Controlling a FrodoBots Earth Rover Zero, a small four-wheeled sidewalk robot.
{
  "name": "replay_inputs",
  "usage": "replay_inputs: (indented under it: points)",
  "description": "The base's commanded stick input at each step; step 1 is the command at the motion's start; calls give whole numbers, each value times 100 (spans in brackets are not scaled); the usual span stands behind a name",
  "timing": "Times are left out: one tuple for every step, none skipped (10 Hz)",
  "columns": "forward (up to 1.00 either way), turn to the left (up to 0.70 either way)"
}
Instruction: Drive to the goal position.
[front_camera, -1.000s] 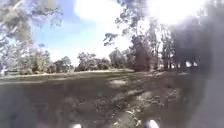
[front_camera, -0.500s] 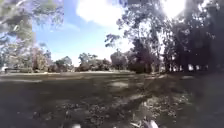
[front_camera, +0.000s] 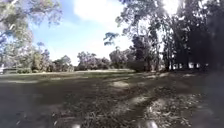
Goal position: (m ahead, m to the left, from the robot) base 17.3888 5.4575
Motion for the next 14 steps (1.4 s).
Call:
replay_inputs:
  points:
    - [70, 2]
    - [70, 2]
    - [70, 2]
    - [70, 2]
    - [70, 2]
    - [70, 2]
    - [70, 2]
    - [70, 2]
    - [70, 2]
    - [70, 2]
    - [70, 2]
    - [70, 1]
    - [70, 0]
    - [70, 2]
